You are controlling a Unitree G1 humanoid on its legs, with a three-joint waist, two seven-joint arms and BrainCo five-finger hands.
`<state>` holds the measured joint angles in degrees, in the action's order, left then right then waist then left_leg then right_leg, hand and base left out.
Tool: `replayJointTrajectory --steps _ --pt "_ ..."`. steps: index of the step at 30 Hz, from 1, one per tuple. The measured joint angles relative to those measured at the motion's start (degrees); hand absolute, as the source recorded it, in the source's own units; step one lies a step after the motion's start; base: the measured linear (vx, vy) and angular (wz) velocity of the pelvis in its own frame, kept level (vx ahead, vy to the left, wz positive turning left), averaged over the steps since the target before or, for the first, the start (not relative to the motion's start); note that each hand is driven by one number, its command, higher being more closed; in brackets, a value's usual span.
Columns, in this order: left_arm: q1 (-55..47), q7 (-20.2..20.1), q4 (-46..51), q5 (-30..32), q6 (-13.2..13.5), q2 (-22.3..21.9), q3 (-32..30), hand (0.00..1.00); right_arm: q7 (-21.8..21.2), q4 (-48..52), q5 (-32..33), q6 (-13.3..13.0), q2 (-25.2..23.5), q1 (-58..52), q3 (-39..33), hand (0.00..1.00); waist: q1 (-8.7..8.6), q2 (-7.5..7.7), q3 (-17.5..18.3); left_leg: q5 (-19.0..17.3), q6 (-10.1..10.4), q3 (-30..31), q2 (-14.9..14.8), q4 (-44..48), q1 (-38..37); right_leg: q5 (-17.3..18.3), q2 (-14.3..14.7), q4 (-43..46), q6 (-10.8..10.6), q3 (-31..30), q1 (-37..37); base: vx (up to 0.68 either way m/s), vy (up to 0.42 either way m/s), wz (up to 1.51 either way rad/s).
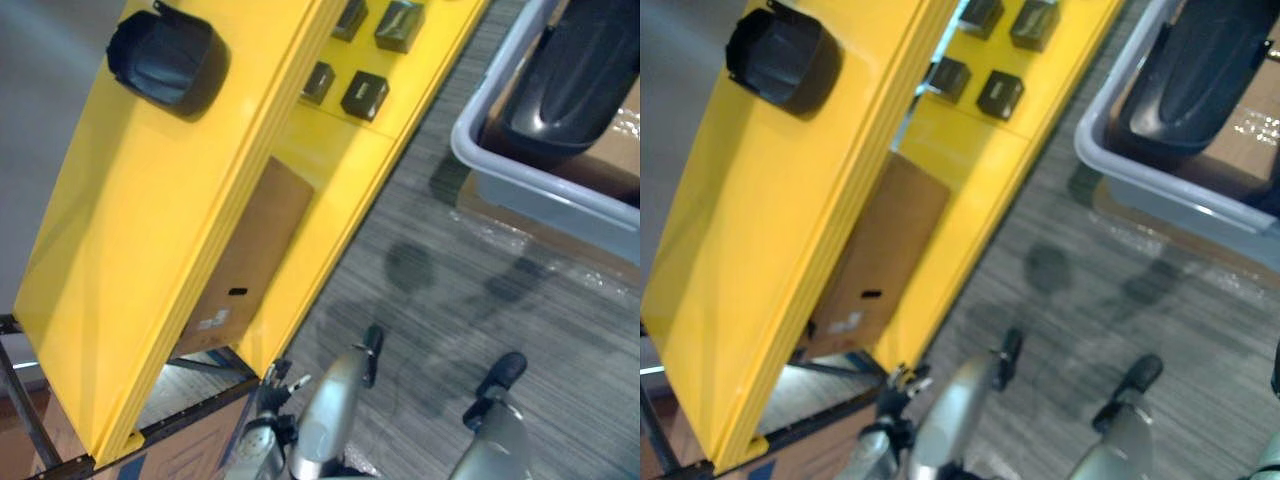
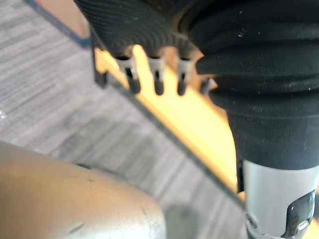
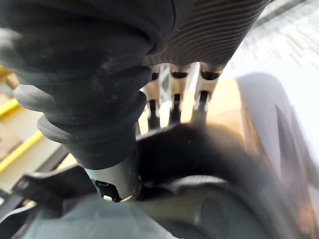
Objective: Walk over and take plastic housings, then place them on the shelf
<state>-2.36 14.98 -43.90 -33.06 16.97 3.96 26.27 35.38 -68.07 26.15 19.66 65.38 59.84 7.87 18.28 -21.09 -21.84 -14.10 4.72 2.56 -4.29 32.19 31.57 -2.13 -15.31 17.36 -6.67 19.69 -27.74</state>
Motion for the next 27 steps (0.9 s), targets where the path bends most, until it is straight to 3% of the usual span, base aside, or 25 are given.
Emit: replayJointTrajectory --steps 5,8,14,22,24,27 --pt "0.3 0.0 -0.5 -0.3 -0.1 0.0 0.3 0.00 -5.3 0.0 -4.0 1.7 0.2 0.0 -0.1 1.00 -0.16 -0.13 0.1 0.0 0.0 0.0 -0.1 0.0 0.0 0.2 -0.1 0.7 0.1 -0.1 -0.1 -0.01 0.028 -0.01" --pt "0.4 0.0 -0.4 -0.3 0.0 0.0 0.5 0.00 -6.1 -0.4 -7.9 2.8 -0.1 -0.1 0.0 1.00 -0.10 -0.13 0.1 0.0 0.0 0.1 0.0 0.2 0.0 0.4 -0.4 1.2 0.0 -0.1 -0.2 -0.02 0.037 0.03" --pt "0.4 0.5 -0.2 -0.2 0.1 0.0 0.8 0.00 -6.2 -1.9 -10.2 2.4 -0.2 -0.2 0.1 1.00 -0.06 -0.11 0.1 0.1 0.0 0.5 0.2 0.2 0.0 0.3 -0.7 1.1 -0.1 0.2 0.2 0.00 0.054 0.04" --pt "-1.7 2.3 4.0 2.2 -0.4 0.0 0.9 0.00 -1.4 -4.2 -13.6 -2.1 -3.2 -0.1 0.2 1.00 -0.89 0.65 -0.5 0.1 0.0 1.8 0.4 -0.3 -2.4 0.3 -0.6 -0.3 -0.1 2.2 4.4 0.01 0.041 0.10" --pt "-3.0 2.3 6.2 2.4 -0.5 0.1 0.7 0.00 0.9 -4.0 -13.6 -4.6 -4.7 0.1 0.5 1.00 -1.89 1.43 -1.1 0.1 0.0 1.8 0.3 -0.8 -3.8 0.2 -0.3 -1.1 -0.2 2.5 6.0 0.01 0.036 0.03" --pt "-3.4 2.4 8.1 4.5 -0.9 0.3 -1.0 0.00 3.8 -2.1 -13.6 -6.0 -6.6 0.5 0.8 1.00 -2.73 3.21 -2.5 0.1 0.0 1.7 -0.4 -0.9 -4.6 0.1 0.4 -1.5 -0.1 2.6 7.0 0.00 0.000 0.00"
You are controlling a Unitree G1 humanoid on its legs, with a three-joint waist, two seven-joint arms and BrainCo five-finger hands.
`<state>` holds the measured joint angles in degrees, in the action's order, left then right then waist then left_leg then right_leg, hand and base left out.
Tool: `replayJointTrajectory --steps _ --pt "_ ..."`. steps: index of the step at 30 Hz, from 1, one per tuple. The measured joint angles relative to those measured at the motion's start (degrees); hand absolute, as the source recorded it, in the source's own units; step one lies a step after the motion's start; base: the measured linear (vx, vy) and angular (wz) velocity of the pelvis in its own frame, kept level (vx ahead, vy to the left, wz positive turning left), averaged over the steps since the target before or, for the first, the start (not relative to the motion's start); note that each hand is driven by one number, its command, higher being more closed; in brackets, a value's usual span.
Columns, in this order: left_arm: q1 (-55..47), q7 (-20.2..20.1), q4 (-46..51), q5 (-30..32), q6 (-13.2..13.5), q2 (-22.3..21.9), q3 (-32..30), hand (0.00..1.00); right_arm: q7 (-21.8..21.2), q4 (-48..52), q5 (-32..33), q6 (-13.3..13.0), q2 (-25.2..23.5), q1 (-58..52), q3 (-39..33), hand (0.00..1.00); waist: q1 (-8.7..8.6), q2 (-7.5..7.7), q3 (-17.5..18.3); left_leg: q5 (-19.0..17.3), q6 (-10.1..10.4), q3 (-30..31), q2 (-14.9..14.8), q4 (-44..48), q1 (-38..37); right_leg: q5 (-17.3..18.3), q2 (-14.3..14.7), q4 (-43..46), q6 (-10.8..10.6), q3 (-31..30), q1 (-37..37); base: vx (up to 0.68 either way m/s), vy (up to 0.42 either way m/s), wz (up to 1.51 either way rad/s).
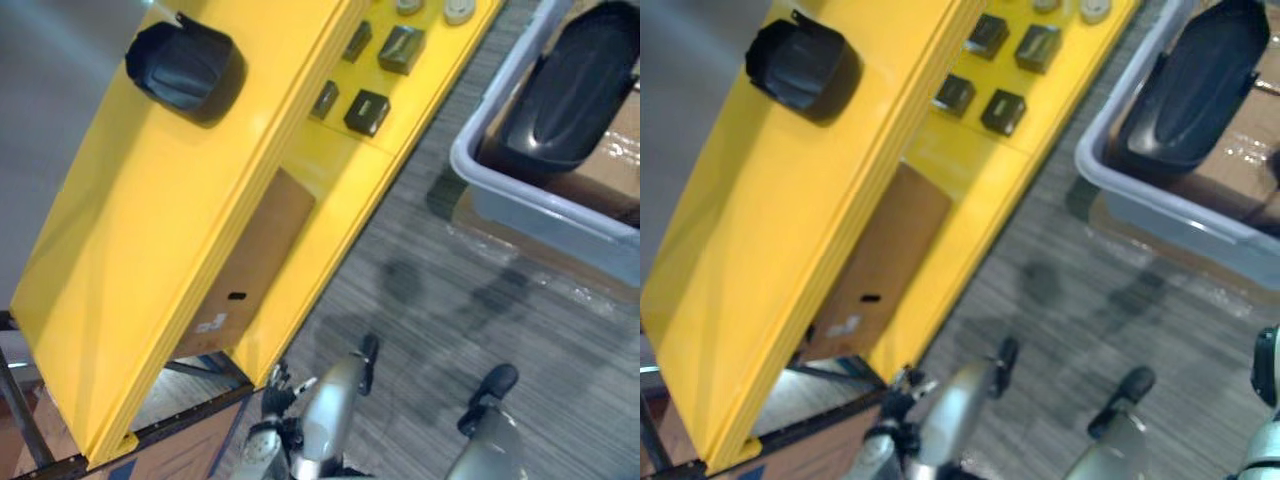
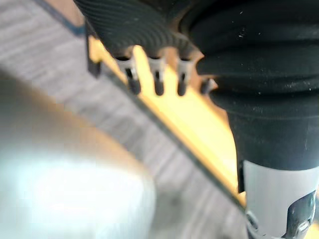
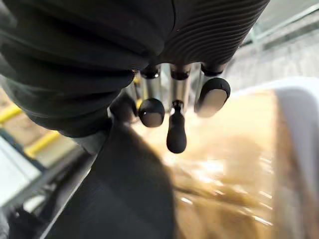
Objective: Walk over and take plastic housings, then place them on the shelf
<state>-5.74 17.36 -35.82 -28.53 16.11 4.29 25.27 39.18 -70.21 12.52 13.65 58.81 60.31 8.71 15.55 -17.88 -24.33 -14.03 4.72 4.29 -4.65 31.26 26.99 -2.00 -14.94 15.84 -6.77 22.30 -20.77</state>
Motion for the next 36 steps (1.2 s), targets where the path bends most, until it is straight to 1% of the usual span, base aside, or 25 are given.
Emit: replayJointTrajectory --steps 1,3,4,5,7,8,10,13,15,16,18,19,21,23,25,27,28,29,30,31,32,33,34,35,36 --pt "-0.2 0.0 0.5 0.3 0.0 0.2 -0.4 0.00 0.5 0.0 0.0 0.0 -0.7 0.5 0.0 1.00 -0.33 0.42 -0.3 0.0 0.0 0.0 -0.1 0.0 -0.3 0.0 0.1 -0.1 0.0 0.1 0.4 0.00 0.000 0.00" --pt "-0.8 0.1 2.8 0.6 0.0 1.4 -0.5 0.00 1.7 0.1 -0.2 0.0 -2.4 2.0 0.3 1.00 -1.08 1.94 -1.4 0.0 0.1 -0.2 -0.2 -0.8 -1.9 -0.1 0.2 -0.6 0.0 0.0 1.7 0.00 0.000 0.00" --pt "-1.1 0.2 3.5 1.1 0.0 1.6 -0.5 0.00 2.1 0.1 -0.4 0.0 -2.7 2.2 0.5 1.00 -1.30 2.28 -1.7 0.0 0.1 -0.3 -0.2 -0.8 -2.1 -0.1 0.3 -0.8 0.0 0.0 2.0 0.00 0.000 0.00" --pt "-1.4 0.5 5.3 2.2 0.0 2.3 -0.7 0.00 2.4 0.6 -0.5 0.0 -3.8 3.1 0.5 1.00 -1.88 2.93 -2.2 0.0 0.1 -0.3 -0.4 -0.9 -2.4 -0.4 0.5 -1.5 0.0 0.1 2.6 0.00 0.000 0.00" --pt "-1.5 0.7 7.2 3.7 0.0 2.3 -1.8 0.00 2.4 1.9 -0.5 0.0 -4.9 3.6 0.5 1.00 -2.31 4.05 -3.0 0.0 0.1 -0.4 -0.5 -1.0 -2.9 -0.9 0.8 -2.2 0.1 -0.1 3.1 -0.01 0.030 -0.06" --pt "-1.5 1.6 9.3 5.8 0.0 2.3 -1.8 0.00 2.4 2.7 -0.5 0.0 -5.4 4.1 0.5 1.00 -2.54 4.69 -3.4 0.0 0.1 -0.5 -0.6 -1.1 -3.0 -1.3 1.0 -2.8 0.1 -0.1 3.5 -0.02 0.035 -0.05" --pt "-1.5 1.7 13.2 7.3 0.1 2.1 -1.1 0.00 2.4 2.7 -1.6 0.1 -6.2 5.3 0.5 1.00 -2.79 5.38 -3.9 0.1 0.1 -0.6 -0.6 -1.2 -3.3 -1.8 1.1 -3.7 0.0 -0.1 4.0 -0.02 0.047 -0.03" --pt "-1.5 1.5 19.0 8.8 0.1 2.1 0.7 0.00 2.4 3.3 -2.3 0.2 -7.6 6.3 0.6 1.00 -3.35 5.74 -4.2 0.3 0.1 -1.2 -0.6 -1.9 -4.2 -2.5 1.1 -4.6 0.2 -0.2 5.0 -0.01 0.046 -0.03" --pt "-0.7 0.9 24.1 9.4 0.6 2.1 1.0 0.00 2.4 4.0 -2.6 0.2 -8.9 7.5 0.9 1.00 -3.98 5.86 -4.2 0.8 0.2 -1.7 -0.6 -2.8 -4.6 -3.3 1.1 -5.5 0.4 -0.2 5.0 -0.03 0.043 -0.09" --pt "-0.3 0.9 25.2 10.0 0.7 2.2 1.2 0.00 2.4 4.0 -2.7 0.2 -9.1 7.7 1.2 1.00 -4.05 5.93 -4.3 1.0 0.3 -1.8 -0.6 -3.0 -4.7 -3.5 1.2 -5.7 0.6 -0.2 5.0 -0.04 0.022 -0.10" --pt "2.7 1.8 28.7 12.8 1.6 2.5 2.5 0.00 2.9 4.0 -3.8 0.2 -10.1 7.8 1.7 1.00 -4.26 6.12 -4.4 1.3 0.6 -1.9 -1.0 -3.5 -4.7 -4.3 1.8 -6.9 1.1 -0.3 5.0 -0.04 0.010 -0.10" --pt "3.6 1.9 29.6 12.9 1.8 2.7 2.8 0.00 3.4 4.0 -4.2 0.1 -10.7 8.0 1.7 1.00 -4.46 6.31 -4.5 1.4 0.7 -1.9 -1.1 -3.6 -4.7 -4.4 2.0 -7.1 1.1 -0.3 5.0 -0.04 0.005 -0.06" --pt "7.2 1.8 31.8 12.6 1.8 2.7 4.0 0.00 5.5 4.5 -4.9 -0.2 -12.6 8.9 1.6 1.00 -5.57 6.84 -4.9 1.5 0.8 -1.9 -1.5 -3.3 -3.9 -5.1 2.6 -8.0 1.4 -0.2 4.9 -0.06 0.015 -0.02" --pt "10.1 1.5 31.9 12.3 1.3 2.6 5.0 0.00 6.7 4.6 -7.2 -1.1 -13.0 9.5 1.6 1.00 -5.65 7.02 -5.0 1.5 0.8 -2.0 -1.9 -2.9 -3.3 -5.9 3.2 -9.1 1.6 -0.3 4.9 -0.06 0.026 -0.05" --pt "12.9 1.2 31.9 10.9 -0.1 2.6 5.4 0.00 7.6 5.2 -10.1 -1.7 -14.1 10.9 1.5 1.00 -6.25 7.49 -5.3 1.5 0.9 -2.2 -2.2 -2.7 -3.0 -6.3 3.5 -9.6 1.7 -0.4 4.7 -0.06 0.031 -0.08" --pt "16.0 0.7 31.8 10.4 -2.5 2.9 5.3 0.00 8.2 7.6 -11.1 -2.5 -15.1 11.0 1.5 1.00 -6.93 7.98 -5.6 1.5 0.9 -2.4 -2.4 -2.6 -3.0 -6.6 3.9 -9.7 2.0 -0.6 4.6 -0.05 0.029 -0.11" --pt "19.1 -0.3 31.7 9.6 -4.2 3.7 5.4 0.00 8.4 10.4 -11.2 -3.0 -15.6 11.1 1.5 1.00 -7.00 8.49 -5.6 1.6 1.0 -3.2 -2.7 -2.7 -3.0 -7.0 4.1 -10.1 2.2 -1.2 4.2 -0.04 0.020 -0.21" --pt "20.2 -0.3 31.7 8.8 -4.9 4.0 5.4 0.00 8.4 11.4 -11.3 -3.5 -16.0 11.3 1.5 1.00 -7.14 8.70 -5.6 1.6 1.0 -3.5 -2.8 -2.7 -3.1 -7.2 4.2 -10.4 2.1 -1.8 4.1 -0.05 0.027 -0.25" --pt "22.6 -0.2 31.6 8.0 -6.4 4.2 5.1 0.00 8.4 13.5 -11.8 -4.0 -16.6 11.4 1.5 1.00 -7.81 8.86 -5.7 1.6 1.0 -3.9 -2.9 -2.7 -3.1 -7.5 4.3 -10.5 2.1 -2.1 3.9 -0.03 0.026 -0.17" --pt "24.6 -0.2 31.6 6.0 -8.0 4.3 4.6 0.00 8.4 15.3 -13.1 -4.5 -17.8 11.4 1.5 1.00 -8.96 9.26 -5.7 1.6 1.0 -4.2 -2.9 -2.7 -3.3 -7.6 4.3 -10.5 2.1 -2.3 3.9 -0.04 0.045 -0.15" --pt "25.5 -0.2 31.3 5.6 -8.9 4.4 4.4 0.00 8.4 16.0 -13.6 -4.6 -18.6 11.4 1.5 1.00 -9.42 9.64 -5.7 1.6 1.0 -4.6 -3.0 -2.8 -3.5 -7.6 4.3 -10.5 2.1 -2.7 3.9 -0.04 0.051 -0.23" --pt "27.6 -0.2 29.8 3.6 -10.6 4.7 3.6 0.00 8.3 17.6 -13.8 -4.6 -20.0 11.2 1.5 1.00 -10.28 10.42 -5.6 1.6 1.0 -5.3 -3.3 -2.9 -4.2 -7.9 4.5 -10.6 2.5 -3.6 3.9 -0.03 0.042 -0.25" --pt "28.8 -0.2 28.8 3.0 -11.5 4.8 3.1 0.00 8.3 18.6 -14.0 -4.6 -20.5 10.9 1.5 1.00 -10.61 10.79 -5.6 1.6 1.0 -5.7 -3.6 -3.0 -4.5 -8.2 4.7 -10.7 2.7 -3.7 4.0 -0.04 0.021 -0.40" --pt "30.9 0.0 27.1 1.3 -13.5 5.1 2.3 0.00 8.3 20.6 -14.5 -4.7 -21.7 10.1 1.5 1.00 -11.14 12.36 -5.5 1.6 1.0 -7.0 -3.9 -3.6 -5.5 -8.4 4.9 -11.0 2.9 -4.2 4.1 -0.02 -0.002 -0.37" --pt "33.1 0.1 24.6 0.6 -14.9 5.7 1.8 0.00 8.1 23.0 -15.5 -4.9 -22.9 8.9 1.5 1.00 -12.17 13.73 -5.5 1.6 1.1 -7.6 -4.2 -3.8 -6.6 -8.6 5.3 -11.8 2.8 -5.0 5.0 -0.03 -0.007 -0.39"
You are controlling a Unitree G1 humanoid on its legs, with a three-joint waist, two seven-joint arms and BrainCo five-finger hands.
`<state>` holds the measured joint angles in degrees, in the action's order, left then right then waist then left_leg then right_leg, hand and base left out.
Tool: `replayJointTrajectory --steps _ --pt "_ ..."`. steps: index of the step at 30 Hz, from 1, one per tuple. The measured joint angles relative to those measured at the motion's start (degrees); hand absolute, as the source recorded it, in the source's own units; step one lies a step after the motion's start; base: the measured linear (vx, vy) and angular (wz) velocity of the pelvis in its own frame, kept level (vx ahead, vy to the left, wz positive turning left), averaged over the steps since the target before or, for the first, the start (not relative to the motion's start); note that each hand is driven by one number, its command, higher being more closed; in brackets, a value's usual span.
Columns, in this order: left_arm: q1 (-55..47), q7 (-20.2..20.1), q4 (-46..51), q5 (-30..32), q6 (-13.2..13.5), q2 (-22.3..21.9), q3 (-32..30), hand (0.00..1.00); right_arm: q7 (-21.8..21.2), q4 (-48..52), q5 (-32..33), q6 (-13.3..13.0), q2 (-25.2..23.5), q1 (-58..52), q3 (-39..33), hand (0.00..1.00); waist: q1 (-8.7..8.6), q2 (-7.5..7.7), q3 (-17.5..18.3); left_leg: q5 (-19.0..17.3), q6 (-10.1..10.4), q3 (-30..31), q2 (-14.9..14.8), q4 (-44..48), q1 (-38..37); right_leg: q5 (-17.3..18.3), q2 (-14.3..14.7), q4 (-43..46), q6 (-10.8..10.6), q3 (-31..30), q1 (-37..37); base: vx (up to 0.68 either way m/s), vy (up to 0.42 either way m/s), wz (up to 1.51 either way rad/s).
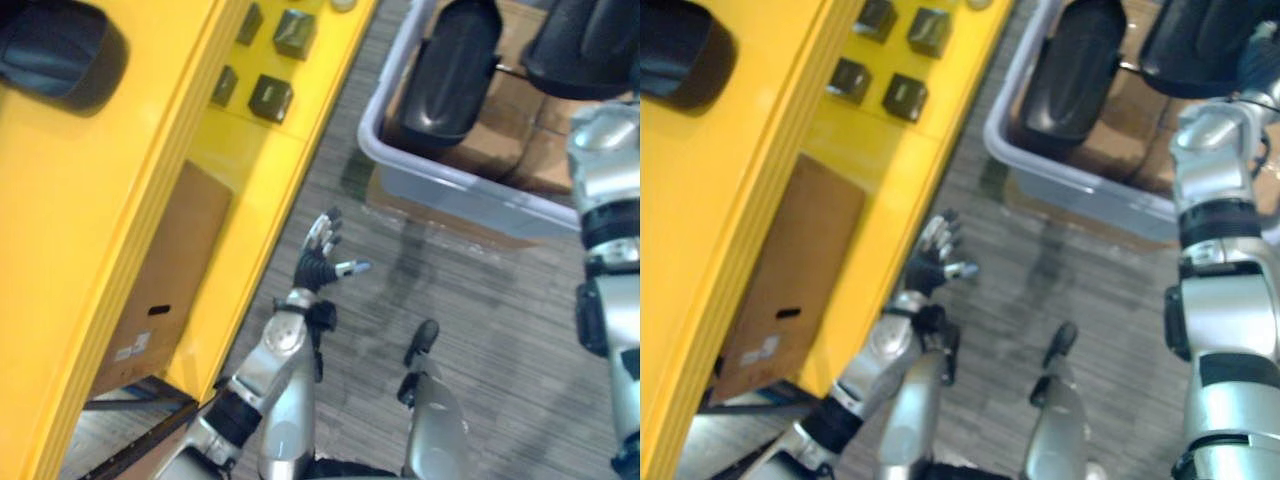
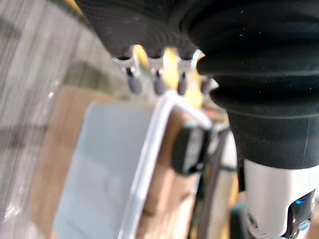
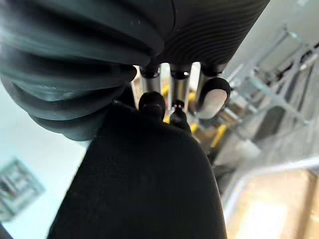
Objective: Walk over and take plastic housings, then place them on the shelf
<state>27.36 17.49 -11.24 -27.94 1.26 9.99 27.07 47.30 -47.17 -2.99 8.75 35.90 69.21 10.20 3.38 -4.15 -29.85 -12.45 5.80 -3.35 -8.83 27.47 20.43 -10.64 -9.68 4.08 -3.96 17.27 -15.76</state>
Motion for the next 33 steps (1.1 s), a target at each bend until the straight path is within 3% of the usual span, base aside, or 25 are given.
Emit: replayJointTrajectory --steps 3,5,9,18,23,26,33 --pt "5.4 1.1 -5.8 -1.4 -2.8 0.8 -1.1 0.00 -1.4 5.1 -2.5 -1.3 -1.7 -3.5 0.0 1.00 -2.29 2.30 0.3 -0.2 0.3 -1.0 -0.8 -0.2 -2.1 -0.5 0.9 -1.1 0.3 -0.8 1.7 -0.04 -0.008 -0.22" --pt "8.6 2.1 -8.8 -1.5 -3.2 0.9 -2.9 0.00 -2.7 7.7 -4.2 -1.7 -3.0 -4.9 0.0 1.00 -2.72 3.42 0.7 -0.2 0.4 -2.8 -1.3 -1.0 -3.6 -1.0 1.3 -1.9 0.4 -2.2 2.0 -0.06 -0.005 -0.39" --pt "17.0 2.7 -15.9 -5.5 -3.9 1.5 -6.0 0.00 -5.0 11.6 -7.3 -5.0 -4.1 -7.8 0.0 1.00 -4.58 3.58 0.7 -0.3 0.8 -3.8 -2.0 -1.2 -5.3 -1.9 2.4 -3.4 0.5 -3.3 3.7 -0.06 -0.002 -0.20" --pt "20.2 1.9 -18.7 -16.0 -3.8 1.8 -6.3 0.00 -7.5 15.4 -11.8 -7.7 -6.5 -13.7 0.1 1.00 -5.27 5.51 1.8 0.4 1.8 -5.4 -2.6 -3.1 -7.4 -2.2 3.2 -3.8 0.6 -4.5 4.0 -0.02 0.006 -0.09" --pt "20.7 -2.4 -19.5 -27.7 -2.6 1.6 -6.8 0.00 -8.7 17.5 -14.9 -9.1 -7.3 -15.7 2.6 1.00 -5.58 6.06 2.1 0.4 1.8 -5.4 -2.3 -3.1 -7.4 -2.4 2.9 -3.9 0.4 -4.6 4.0 -0.02 0.047 0.02" --pt "21.2 -3.0 -19.5 -28.5 -2.5 0.6 -6.9 0.00 -8.8 17.6 -16.0 -10.6 -7.7 -17.0 3.8 1.00 -5.52 6.07 2.1 0.4 1.8 -5.1 -2.1 -3.1 -7.4 -2.9 2.8 -5.1 0.2 -4.4 4.8 -0.03 0.048 0.04" --pt "21.8 -3.0 -19.5 -28.4 -2.6 0.2 -6.9 0.00 -9.9 18.4 -18.2 -11.3 -8.4 -19.7 5.3 1.00 -5.49 6.09 2.2 0.4 1.7 -5.1 -1.9 -3.5 -7.3 -3.0 2.8 -5.6 0.2 -4.3 4.9 -0.01 0.043 0.01"
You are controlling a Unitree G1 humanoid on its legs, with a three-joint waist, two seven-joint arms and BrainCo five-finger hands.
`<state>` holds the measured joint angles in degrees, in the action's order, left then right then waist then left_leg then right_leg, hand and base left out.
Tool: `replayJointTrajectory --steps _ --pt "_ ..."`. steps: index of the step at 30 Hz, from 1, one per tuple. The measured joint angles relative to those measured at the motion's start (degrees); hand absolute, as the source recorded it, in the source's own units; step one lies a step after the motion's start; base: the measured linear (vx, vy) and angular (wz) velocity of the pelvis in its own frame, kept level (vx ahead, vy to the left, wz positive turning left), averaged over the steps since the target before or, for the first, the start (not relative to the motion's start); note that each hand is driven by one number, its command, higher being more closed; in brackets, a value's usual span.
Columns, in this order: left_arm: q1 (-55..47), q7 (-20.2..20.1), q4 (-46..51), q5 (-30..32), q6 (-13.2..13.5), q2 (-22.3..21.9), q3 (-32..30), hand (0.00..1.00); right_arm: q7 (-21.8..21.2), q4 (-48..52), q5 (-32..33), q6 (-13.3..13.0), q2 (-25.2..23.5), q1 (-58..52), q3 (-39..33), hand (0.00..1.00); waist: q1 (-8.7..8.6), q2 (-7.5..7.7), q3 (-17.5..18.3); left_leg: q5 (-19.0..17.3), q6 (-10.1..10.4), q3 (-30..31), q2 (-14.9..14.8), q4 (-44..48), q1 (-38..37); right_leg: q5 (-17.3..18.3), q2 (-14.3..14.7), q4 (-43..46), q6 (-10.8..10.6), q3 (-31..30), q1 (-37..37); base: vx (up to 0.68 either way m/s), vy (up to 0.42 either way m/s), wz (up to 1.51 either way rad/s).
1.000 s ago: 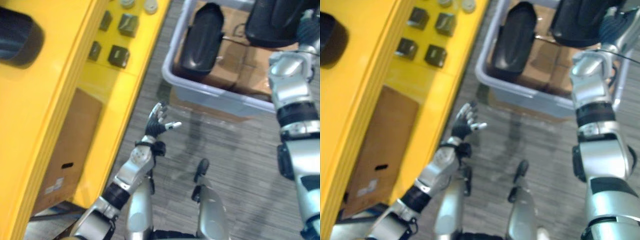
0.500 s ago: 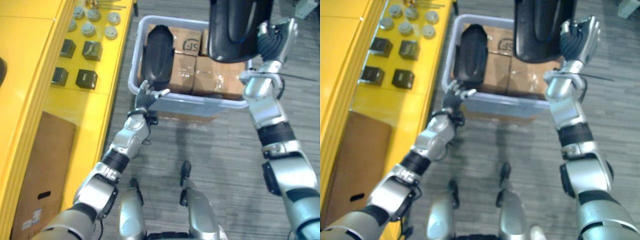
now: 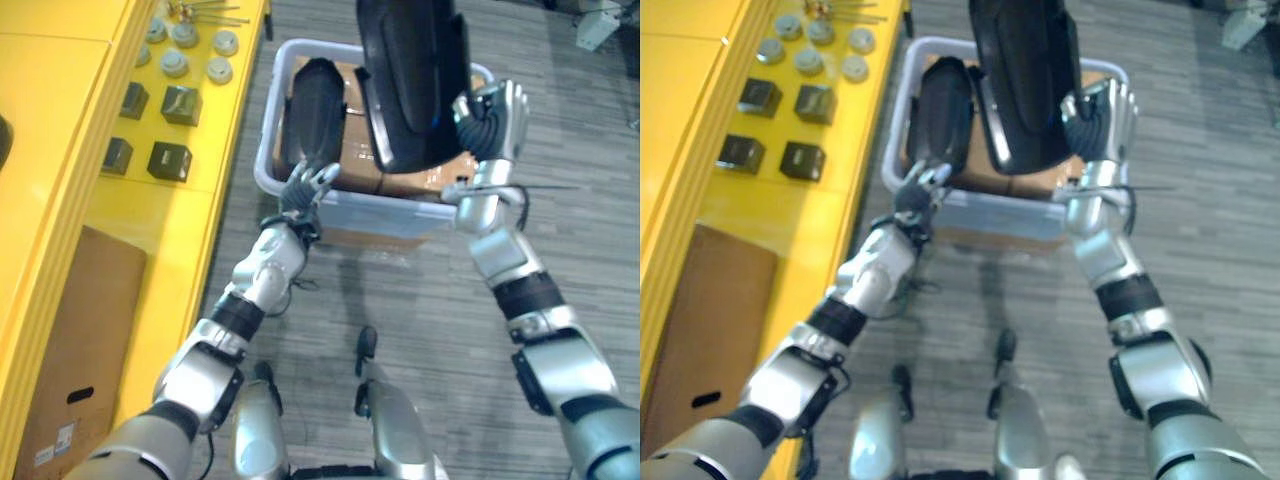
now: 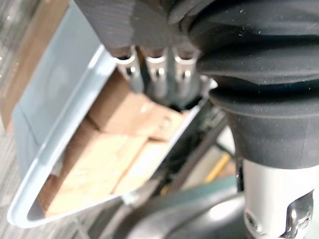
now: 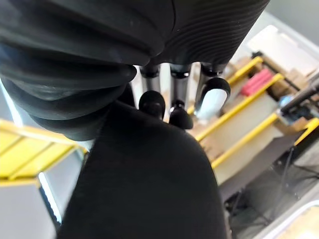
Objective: Walk over and take plastic housings, then place them on the shelf
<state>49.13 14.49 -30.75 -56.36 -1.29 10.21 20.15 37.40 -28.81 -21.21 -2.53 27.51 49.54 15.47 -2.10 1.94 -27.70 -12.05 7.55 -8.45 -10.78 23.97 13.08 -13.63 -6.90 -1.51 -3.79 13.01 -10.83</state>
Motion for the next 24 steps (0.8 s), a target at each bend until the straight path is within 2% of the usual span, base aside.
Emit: replayJointTrajectory --steps 5,8,12,17,24 --pt "0.3 0.1 0.0 0.3 0.0 0.0 0.0 0.00 -0.1 1.7 -0.5 -0.6 -0.2 -2.4 0.7 1.00 -0.09 0.01 0.0 0.3 0.0 0.0 0.3 -0.7 -0.5 0.0 -0.2 -0.1 0.0 0.1 0.2 0.01 0.048 0.02" --pt "0.3 0.1 0.0 1.2 -0.1 -0.3 0.3 0.00 -0.4 2.0 -2.1 -2.1 -0.8 -4.2 1.7 1.00 0.01 0.16 0.1 0.6 0.1 0.0 0.4 -1.6 -2.2 0.0 -0.2 -0.5 0.0 0.1 1.7 0.00 0.028 0.01" --pt "0.3 0.5 -0.2 3.5 -0.1 -0.5 1.0 0.00 -0.4 4.2 -5.0 -4.0 -1.4 -6.9 3.9 1.00 -0.01 1.61 1.1 0.5 0.1 0.0 0.3 -1.6 -2.1 0.0 0.0 -1.0 0.0 0.2 2.0 -0.02 0.012 0.00" --pt "0.2 0.5 -0.8 5.2 -0.2 -0.5 1.2 0.00 -1.0 6.0 -6.6 -3.8 -2.3 -8.7 3.9 1.00 0.00 3.03 2.0 0.5 0.1 0.0 0.3 -1.6 -2.1 0.0 0.0 -1.0 0.0 0.1 2.0 -0.02 0.028 0.00" --pt "0.2 2.2 -3.3 7.5 -0.2 -0.6 1.3 0.00 -0.4 6.0 -6.6 -3.9 -2.3 -9.0 3.9 1.00 0.12 3.11 2.0 0.5 0.1 0.0 0.3 -1.6 -2.1 0.0 0.0 -1.1 0.0 0.1 1.9 -0.01 0.033 0.00"
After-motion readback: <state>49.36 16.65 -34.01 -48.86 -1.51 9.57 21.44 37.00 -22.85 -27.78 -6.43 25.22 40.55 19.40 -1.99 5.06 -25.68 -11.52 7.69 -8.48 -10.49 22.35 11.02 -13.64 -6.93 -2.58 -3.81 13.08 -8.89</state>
